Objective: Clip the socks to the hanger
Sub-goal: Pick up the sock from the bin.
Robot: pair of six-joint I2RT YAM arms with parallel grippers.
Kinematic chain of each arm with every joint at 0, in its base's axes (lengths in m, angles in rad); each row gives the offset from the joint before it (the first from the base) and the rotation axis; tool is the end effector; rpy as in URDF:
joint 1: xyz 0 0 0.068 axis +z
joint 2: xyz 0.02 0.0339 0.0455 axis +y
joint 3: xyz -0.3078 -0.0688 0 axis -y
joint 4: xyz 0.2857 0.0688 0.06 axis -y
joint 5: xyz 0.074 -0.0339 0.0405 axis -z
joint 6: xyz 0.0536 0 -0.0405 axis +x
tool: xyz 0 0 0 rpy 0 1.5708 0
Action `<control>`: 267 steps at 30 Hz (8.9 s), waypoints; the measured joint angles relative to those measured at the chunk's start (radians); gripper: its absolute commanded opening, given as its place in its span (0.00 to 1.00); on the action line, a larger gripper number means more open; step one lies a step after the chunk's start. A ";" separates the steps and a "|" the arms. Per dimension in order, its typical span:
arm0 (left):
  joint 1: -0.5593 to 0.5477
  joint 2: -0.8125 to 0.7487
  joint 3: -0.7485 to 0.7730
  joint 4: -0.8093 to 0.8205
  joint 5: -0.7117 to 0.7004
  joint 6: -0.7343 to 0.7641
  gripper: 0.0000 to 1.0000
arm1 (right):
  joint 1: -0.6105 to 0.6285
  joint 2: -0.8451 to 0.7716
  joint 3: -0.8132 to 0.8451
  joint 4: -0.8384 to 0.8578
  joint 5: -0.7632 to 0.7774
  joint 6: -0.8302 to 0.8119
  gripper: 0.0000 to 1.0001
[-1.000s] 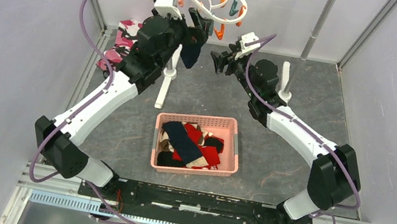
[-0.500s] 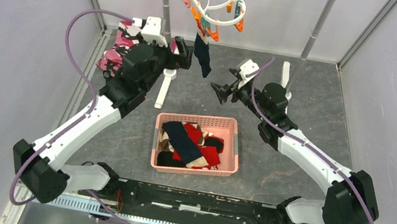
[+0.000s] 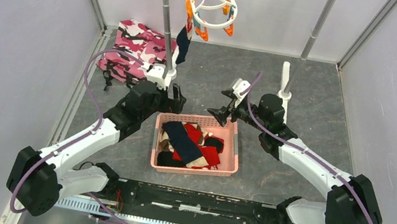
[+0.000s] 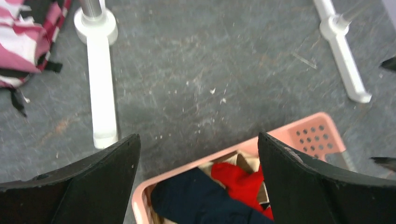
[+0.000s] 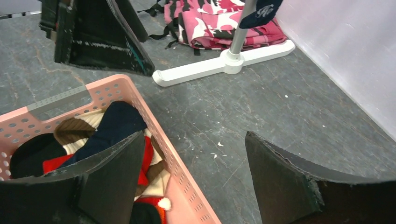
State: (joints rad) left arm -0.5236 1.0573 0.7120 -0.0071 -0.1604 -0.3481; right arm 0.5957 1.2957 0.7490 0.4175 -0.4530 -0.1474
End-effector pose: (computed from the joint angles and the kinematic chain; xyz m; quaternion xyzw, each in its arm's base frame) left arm 0.2442 -0.1311 0.2976 0.0260 0.8183 -0.1812 0.5448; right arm 0.2623 0.2062 0.2967 -0.4039 0.6283 0.3074 0.5895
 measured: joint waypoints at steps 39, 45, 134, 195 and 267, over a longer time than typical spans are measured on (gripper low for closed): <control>0.114 -0.303 -0.189 -0.026 0.467 -0.277 0.98 | 0.043 0.010 -0.103 -0.067 -0.106 0.103 0.74; 0.114 -0.408 -0.220 -0.021 0.443 -0.290 0.97 | 0.050 0.031 -0.134 -0.044 -0.101 0.141 0.62; 0.114 -0.504 -0.431 0.327 0.482 -0.258 0.89 | 0.187 -0.172 -0.047 -0.410 0.130 -0.061 0.58; 0.114 -0.762 -0.401 0.040 0.223 -0.246 0.89 | 0.384 0.268 0.192 -0.371 0.027 -0.132 0.49; -0.030 -0.172 -0.475 0.248 0.290 -1.118 0.67 | 0.209 0.141 0.037 -0.212 -0.036 0.060 0.10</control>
State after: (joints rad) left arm -0.5533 0.8852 0.2371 0.2405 0.1299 -1.4666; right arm 0.8043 1.4364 0.7856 0.2058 -0.4892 -0.0879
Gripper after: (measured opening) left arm 0.730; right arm 0.106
